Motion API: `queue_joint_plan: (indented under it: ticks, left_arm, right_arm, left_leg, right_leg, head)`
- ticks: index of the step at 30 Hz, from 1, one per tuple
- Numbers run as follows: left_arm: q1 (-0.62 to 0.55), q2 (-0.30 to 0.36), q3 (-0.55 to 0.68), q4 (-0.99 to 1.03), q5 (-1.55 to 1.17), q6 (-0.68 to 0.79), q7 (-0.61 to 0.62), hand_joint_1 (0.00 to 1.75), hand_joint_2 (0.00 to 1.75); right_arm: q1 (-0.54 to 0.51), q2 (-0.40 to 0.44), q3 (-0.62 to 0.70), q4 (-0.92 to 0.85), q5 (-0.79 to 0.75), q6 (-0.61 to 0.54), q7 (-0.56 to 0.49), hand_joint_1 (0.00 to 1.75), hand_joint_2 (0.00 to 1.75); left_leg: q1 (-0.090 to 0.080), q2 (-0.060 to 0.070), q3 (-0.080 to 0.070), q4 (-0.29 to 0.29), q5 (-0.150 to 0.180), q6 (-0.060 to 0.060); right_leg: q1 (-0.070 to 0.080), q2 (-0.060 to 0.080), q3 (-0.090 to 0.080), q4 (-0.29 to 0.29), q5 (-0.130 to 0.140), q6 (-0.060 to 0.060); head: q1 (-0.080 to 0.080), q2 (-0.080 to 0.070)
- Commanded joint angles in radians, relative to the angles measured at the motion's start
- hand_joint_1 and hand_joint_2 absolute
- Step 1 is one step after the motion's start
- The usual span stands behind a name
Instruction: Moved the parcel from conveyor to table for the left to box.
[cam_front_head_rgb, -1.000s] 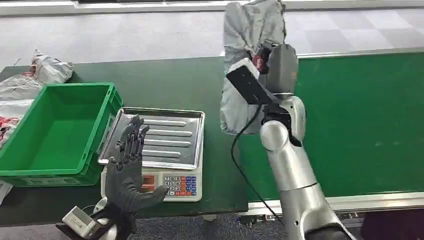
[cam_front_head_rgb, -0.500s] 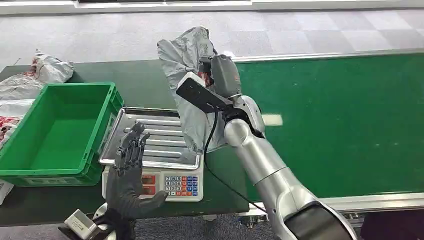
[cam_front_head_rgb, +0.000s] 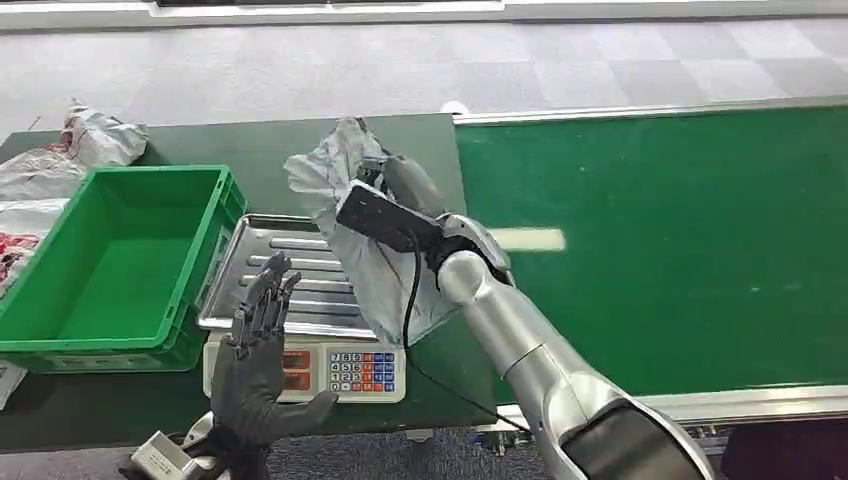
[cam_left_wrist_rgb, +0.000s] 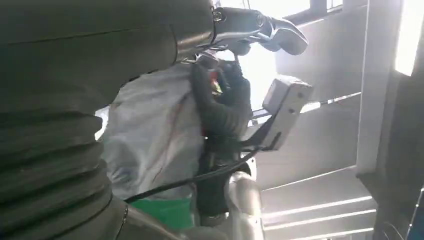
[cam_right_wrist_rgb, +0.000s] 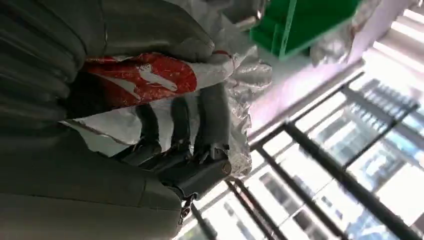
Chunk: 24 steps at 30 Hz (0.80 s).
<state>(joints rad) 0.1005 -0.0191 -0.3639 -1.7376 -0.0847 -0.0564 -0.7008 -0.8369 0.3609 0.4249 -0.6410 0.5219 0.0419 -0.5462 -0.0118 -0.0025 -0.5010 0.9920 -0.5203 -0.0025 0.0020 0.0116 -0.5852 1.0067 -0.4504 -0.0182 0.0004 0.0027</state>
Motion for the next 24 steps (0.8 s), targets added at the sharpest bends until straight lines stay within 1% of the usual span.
queue_joint_plan:
  ticks: [1,4,9,13,17,19,20,21,22,23,24]
  left_arm:
    - [-0.005,-0.025,0.061,0.019,-0.017,-0.048,0.003,0.0,1.75]
    - [0.002,-0.053,0.097,0.013,-0.046,-0.064,0.003,0.0,1.75]
    - [0.012,-0.061,0.109,0.003,-0.056,-0.064,0.003,0.0,1.75]
    - [0.031,-0.087,0.139,-0.022,-0.093,-0.063,0.003,0.0,1.75]
    - [0.053,-0.129,0.183,-0.047,-0.129,-0.093,0.003,0.0,1.75]
    - [0.054,-0.144,0.201,-0.046,-0.142,-0.097,0.003,0.0,1.75]
    - [0.064,-0.16,0.218,-0.058,-0.158,-0.095,0.003,0.0,1.75]
    - [0.081,-0.174,0.23,-0.072,-0.171,-0.091,0.003,0.0,1.75]
    - [0.087,-0.182,0.233,-0.074,-0.173,-0.093,0.003,0.0,1.75]
    - [0.086,-0.187,0.228,-0.074,-0.178,-0.101,0.005,0.0,1.75]
    - [0.061,-0.187,0.218,-0.045,-0.177,-0.111,0.005,0.0,1.75]
  right_arm:
    - [-0.057,-0.019,0.088,0.174,-0.021,0.152,-0.116,0.0,1.75]
    - [-0.015,-0.021,0.112,0.129,0.012,0.163,-0.151,0.0,1.75]
    - [-0.004,-0.018,0.112,0.112,0.013,0.172,-0.152,0.0,1.75]
    - [0.028,-0.034,0.107,0.069,0.033,0.172,-0.144,0.0,1.75]
    - [0.062,-0.054,0.104,0.037,0.084,0.138,-0.129,0.0,1.75]
    - [0.082,-0.057,0.085,-0.007,0.103,0.076,-0.121,0.0,1.75]
    - [0.122,-0.049,0.029,-0.104,0.128,-0.089,-0.105,0.0,1.75]
    - [0.194,-0.03,-0.055,-0.284,0.154,-0.318,-0.107,0.0,1.75]
    - [0.238,-0.021,-0.081,-0.393,0.197,-0.52,-0.116,0.0,1.75]
    - [0.304,-0.031,-0.084,-0.597,0.237,-0.618,-0.08,0.0,1.75]
    - [0.394,-0.012,-0.157,-0.852,0.296,-0.74,-0.118,0.0,1.75]
  left_leg:
    - [0.0,0.0,0.0,-0.001,0.0,-0.001]
    - [0.0,0.001,0.001,-0.001,0.0,-0.001]
    - [0.001,-0.001,0.002,-0.002,0.001,-0.002]
    - [0.001,0.0,0.001,-0.001,0.0,-0.001]
    - [0.0,-0.001,0.001,-0.001,0.0,-0.001]
    - [0.0,-0.001,0.001,-0.001,0.0,-0.001]
    - [0.0,-0.001,0.001,-0.001,0.0,-0.001]
    - [0.001,-0.001,0.001,-0.002,0.001,-0.002]
    - [0.001,-0.001,-0.001,0.0,0.0,-0.001]
    - [0.001,-0.001,-0.002,0.0,0.0,-0.001]
    - [0.001,-0.001,-0.002,0.0,0.0,-0.002]
  right_leg:
    - [0.0,-0.001,0.001,-0.001,0.0,0.001]
    - [0.0,-0.001,0.001,-0.002,0.001,0.001]
    - [0.0,-0.003,0.002,-0.003,0.001,0.001]
    - [0.0,-0.001,0.001,-0.002,0.0,0.001]
    - [0.0,-0.002,0.001,-0.002,0.0,0.001]
    - [0.0,-0.003,0.001,-0.002,0.0,0.001]
    - [0.0,-0.003,0.001,-0.001,0.0,0.001]
    - [0.0,-0.003,0.002,-0.003,0.001,0.002]
    - [0.001,-0.003,0.0,-0.001,0.0,0.001]
    - [0.0,-0.002,-0.001,-0.001,0.0,0.001]
    - [0.001,-0.003,-0.001,-0.001,0.0,0.001]
  head:
    - [0.0,0.0]
    - [0.0,0.0]
    - [0.0,0.0]
    - [0.0,0.0]
    - [0.0,0.0]
    - [0.0,0.0]
    - [0.0,0.0]
    - [0.0,0.0]
    - [0.0,0.0]
    - [0.0,0.0]
    - [0.0,0.0]
